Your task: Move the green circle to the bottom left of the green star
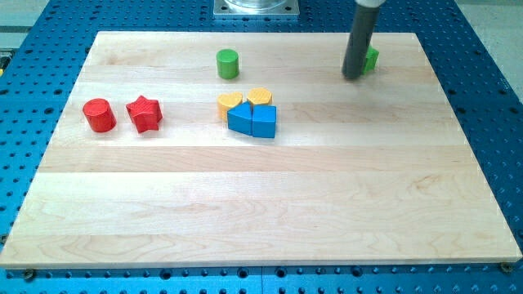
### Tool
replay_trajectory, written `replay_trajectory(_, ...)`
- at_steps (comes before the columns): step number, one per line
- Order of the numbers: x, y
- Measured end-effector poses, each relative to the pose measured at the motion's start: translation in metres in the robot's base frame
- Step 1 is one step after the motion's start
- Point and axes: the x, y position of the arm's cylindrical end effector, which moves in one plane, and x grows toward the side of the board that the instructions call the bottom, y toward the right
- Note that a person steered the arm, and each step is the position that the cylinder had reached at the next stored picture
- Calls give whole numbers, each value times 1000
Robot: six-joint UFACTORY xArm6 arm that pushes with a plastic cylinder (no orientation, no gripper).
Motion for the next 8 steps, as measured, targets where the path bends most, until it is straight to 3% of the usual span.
replay_trajectory(1, -22, -8)
replay_trajectory(2, 18, -22)
replay_trajectory(3, 26, -148)
replay_trajectory(4, 82, -243)
replay_trajectory(5, 37, -309)
replay_trajectory(6, -4, -255)
replay_trajectory(7, -3, -140)
replay_trajectory(8, 2, -104)
